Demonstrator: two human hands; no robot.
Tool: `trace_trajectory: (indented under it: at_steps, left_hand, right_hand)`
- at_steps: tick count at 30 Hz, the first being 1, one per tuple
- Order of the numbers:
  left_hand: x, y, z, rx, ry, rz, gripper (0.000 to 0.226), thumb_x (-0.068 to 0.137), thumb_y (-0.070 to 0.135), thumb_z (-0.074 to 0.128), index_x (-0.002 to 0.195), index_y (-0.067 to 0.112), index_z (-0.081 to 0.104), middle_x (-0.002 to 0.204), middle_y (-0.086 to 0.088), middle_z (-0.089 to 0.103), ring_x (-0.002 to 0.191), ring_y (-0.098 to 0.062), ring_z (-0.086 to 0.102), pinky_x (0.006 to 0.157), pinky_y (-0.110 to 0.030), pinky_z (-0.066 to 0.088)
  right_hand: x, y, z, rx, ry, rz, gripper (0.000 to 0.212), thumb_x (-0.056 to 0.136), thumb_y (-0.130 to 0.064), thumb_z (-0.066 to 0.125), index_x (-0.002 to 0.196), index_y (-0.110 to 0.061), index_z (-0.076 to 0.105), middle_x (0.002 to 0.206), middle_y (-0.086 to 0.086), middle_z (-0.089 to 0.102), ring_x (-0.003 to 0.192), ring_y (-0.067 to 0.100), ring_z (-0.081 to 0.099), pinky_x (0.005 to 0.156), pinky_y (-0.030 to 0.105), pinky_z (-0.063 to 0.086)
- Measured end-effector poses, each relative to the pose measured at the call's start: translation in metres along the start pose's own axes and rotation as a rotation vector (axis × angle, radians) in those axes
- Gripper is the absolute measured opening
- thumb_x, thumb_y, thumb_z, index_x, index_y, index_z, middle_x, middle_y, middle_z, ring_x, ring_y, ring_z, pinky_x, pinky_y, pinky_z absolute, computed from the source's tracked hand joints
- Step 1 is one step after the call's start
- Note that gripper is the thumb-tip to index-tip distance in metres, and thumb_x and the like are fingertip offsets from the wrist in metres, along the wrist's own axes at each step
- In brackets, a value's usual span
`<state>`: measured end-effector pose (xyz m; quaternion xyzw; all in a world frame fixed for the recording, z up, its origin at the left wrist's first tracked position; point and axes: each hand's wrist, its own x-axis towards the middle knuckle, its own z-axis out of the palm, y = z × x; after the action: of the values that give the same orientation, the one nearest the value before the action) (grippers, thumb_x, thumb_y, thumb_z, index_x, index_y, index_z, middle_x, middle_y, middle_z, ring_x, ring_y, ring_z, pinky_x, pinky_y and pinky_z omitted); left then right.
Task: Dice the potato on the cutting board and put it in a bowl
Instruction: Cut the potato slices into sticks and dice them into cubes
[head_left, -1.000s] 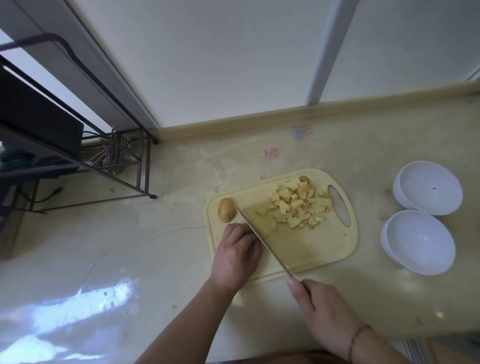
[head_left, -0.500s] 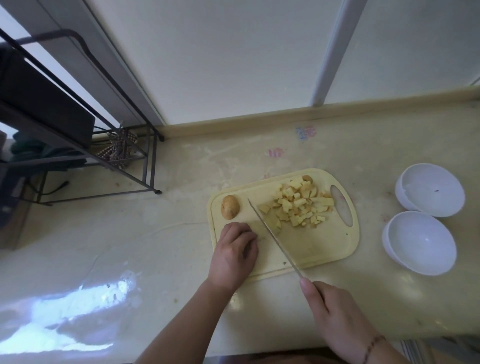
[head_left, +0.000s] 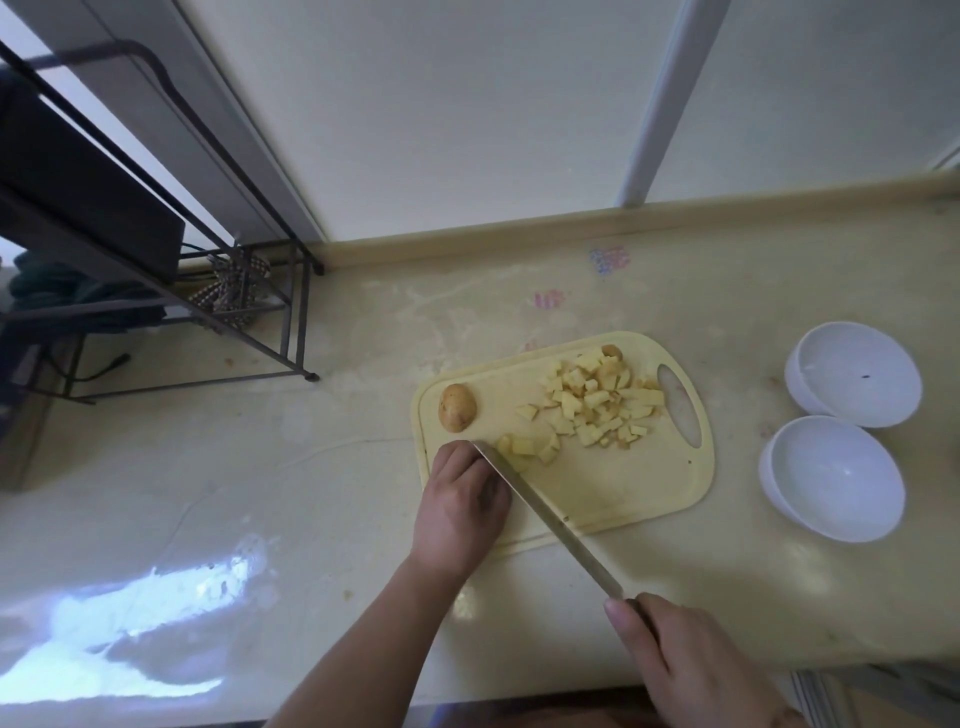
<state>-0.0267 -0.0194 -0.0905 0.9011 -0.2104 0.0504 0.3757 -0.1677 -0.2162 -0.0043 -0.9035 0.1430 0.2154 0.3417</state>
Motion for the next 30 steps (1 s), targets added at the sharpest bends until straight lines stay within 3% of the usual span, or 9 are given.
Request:
trace_trajectory:
  at_steps: [3, 8, 10, 13, 18, 21, 24, 27, 30]
  left_hand:
    - [0.001, 0.001, 0.0, -0.01, 0.008, 0.007, 0.016, 0.076, -0.003, 0.079, 0.089, 0.006, 0.074, 0.095, -0.002, 0.066, 0.095, -0.021, 0.059, 0.089, -0.018, 0.044]
    - [0.001, -0.001, 0.002, -0.011, 0.034, 0.014, 0.015, 0.075, -0.004, 0.079, 0.086, 0.004, 0.074, 0.093, -0.004, 0.067, 0.093, -0.023, 0.06, 0.088, -0.017, 0.045]
    - [0.0, -0.002, 0.001, -0.011, 0.045, 0.01, 0.016, 0.075, -0.003, 0.079, 0.088, 0.006, 0.075, 0.095, -0.003, 0.067, 0.095, -0.02, 0.059, 0.09, -0.013, 0.042]
    - [-0.001, -0.001, 0.001, -0.014, 0.056, 0.014, 0.013, 0.078, 0.0, 0.078, 0.088, 0.007, 0.076, 0.097, -0.002, 0.068, 0.097, -0.019, 0.059, 0.088, -0.021, 0.048]
    - [-0.002, -0.001, -0.002, -0.033, 0.071, 0.02, 0.015, 0.077, -0.003, 0.075, 0.088, 0.006, 0.073, 0.097, -0.002, 0.066, 0.097, -0.018, 0.059, 0.086, -0.024, 0.05]
    - [-0.005, 0.008, -0.012, -0.223, 0.191, -0.24, 0.029, 0.075, -0.005, 0.054, 0.097, 0.014, 0.058, 0.098, 0.0, 0.058, 0.093, -0.014, 0.056, 0.081, -0.023, 0.048]
    - [-0.001, 0.017, -0.021, -0.475, 0.428, -0.542, 0.04, 0.074, -0.005, 0.039, 0.098, 0.026, 0.045, 0.097, 0.002, 0.052, 0.092, -0.007, 0.054, 0.084, -0.02, 0.047]
    - [0.003, 0.016, -0.028, -0.614, 0.567, -0.67, 0.042, 0.076, -0.014, 0.043, 0.095, 0.024, 0.046, 0.091, 0.001, 0.055, 0.088, -0.014, 0.058, 0.084, -0.023, 0.047]
    - [0.008, 0.009, -0.034, -0.852, 0.636, -0.84, 0.042, 0.08, -0.025, 0.05, 0.09, 0.016, 0.05, 0.083, -0.004, 0.058, 0.083, -0.019, 0.061, 0.075, -0.025, 0.054]
  right_hand:
    - [0.004, 0.001, 0.005, -0.033, 0.0, 0.016, 0.09, 0.052, -0.094, -0.018, 0.063, -0.027, 0.042, 0.058, -0.002, 0.056, 0.061, 0.003, 0.053, 0.068, 0.025, 0.044]
    - [0.026, -0.027, 0.012, -0.014, -0.036, -0.032, 0.064, 0.077, -0.076, 0.005, 0.069, -0.027, 0.046, 0.066, -0.001, 0.059, 0.065, 0.01, 0.058, 0.066, 0.032, 0.048]
    - [0.028, -0.027, 0.013, -0.017, 0.007, -0.053, 0.064, 0.08, -0.075, 0.005, 0.069, -0.027, 0.047, 0.065, -0.001, 0.059, 0.064, 0.01, 0.057, 0.063, 0.03, 0.046]
    - [0.026, -0.013, 0.005, -0.003, 0.059, -0.045, 0.068, 0.079, -0.077, 0.004, 0.063, -0.026, 0.046, 0.059, -0.002, 0.058, 0.058, 0.008, 0.055, 0.056, 0.024, 0.04]
    - [0.022, -0.002, -0.007, 0.05, 0.048, -0.031, 0.061, 0.085, -0.07, 0.022, 0.06, -0.021, 0.048, 0.056, 0.001, 0.056, 0.061, 0.01, 0.058, 0.057, 0.021, 0.039]
    - [0.018, -0.005, -0.006, 0.001, 0.024, -0.065, 0.083, 0.065, -0.092, 0.0, 0.063, -0.023, 0.046, 0.057, 0.001, 0.058, 0.059, 0.01, 0.056, 0.059, 0.026, 0.042]
    - [0.011, -0.009, -0.002, -0.119, -0.025, -0.101, 0.084, 0.054, -0.093, -0.018, 0.069, -0.031, 0.036, 0.065, 0.0, 0.058, 0.061, 0.008, 0.051, 0.062, 0.029, 0.041]
    - [0.006, -0.017, 0.004, -0.255, -0.061, -0.06, 0.093, 0.043, -0.089, -0.031, 0.078, -0.031, 0.034, 0.078, -0.001, 0.063, 0.076, 0.016, 0.062, 0.065, 0.029, 0.038]
    - [0.004, -0.022, 0.008, -0.371, 0.002, -0.082, 0.089, 0.055, -0.083, -0.023, 0.091, -0.029, 0.039, 0.095, -0.002, 0.07, 0.089, 0.017, 0.068, 0.065, 0.03, 0.037]
